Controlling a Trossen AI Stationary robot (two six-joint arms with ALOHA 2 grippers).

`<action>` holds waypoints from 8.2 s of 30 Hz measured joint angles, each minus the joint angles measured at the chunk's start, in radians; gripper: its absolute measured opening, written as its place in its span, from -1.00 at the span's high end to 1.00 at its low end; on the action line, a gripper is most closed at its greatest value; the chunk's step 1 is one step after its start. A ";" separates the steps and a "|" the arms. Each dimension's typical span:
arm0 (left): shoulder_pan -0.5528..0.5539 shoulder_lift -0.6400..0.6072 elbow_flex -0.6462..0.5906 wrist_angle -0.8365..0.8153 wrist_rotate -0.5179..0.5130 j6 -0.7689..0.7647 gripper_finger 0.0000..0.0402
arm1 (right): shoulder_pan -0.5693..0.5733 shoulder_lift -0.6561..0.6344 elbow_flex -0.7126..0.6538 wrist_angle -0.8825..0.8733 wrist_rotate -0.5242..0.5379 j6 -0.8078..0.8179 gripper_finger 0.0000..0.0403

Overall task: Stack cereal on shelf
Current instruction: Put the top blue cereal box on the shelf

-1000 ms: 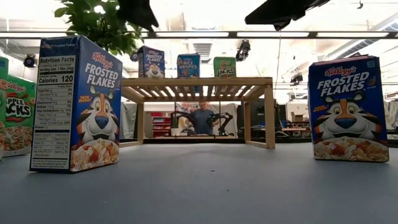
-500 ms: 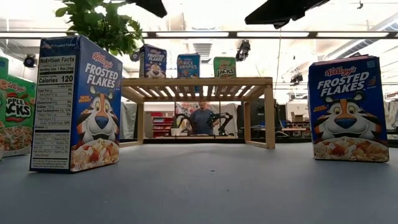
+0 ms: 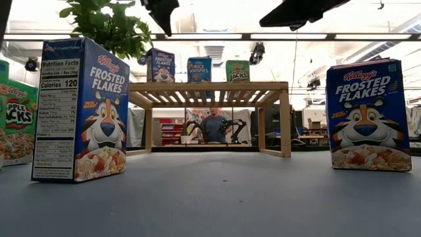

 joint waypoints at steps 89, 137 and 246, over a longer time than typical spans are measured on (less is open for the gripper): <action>0.061 -0.061 -0.260 0.042 0.229 0.181 1.00 | 0.000 0.000 0.000 -0.040 0.000 -0.045 0.94; 0.138 -0.027 -0.438 0.259 0.104 0.423 1.00 | 0.000 0.000 0.000 -0.040 0.000 -0.053 0.94; 0.182 0.013 -0.476 0.412 -0.024 0.367 1.00 | 0.000 0.000 0.000 -0.041 0.000 -0.071 0.94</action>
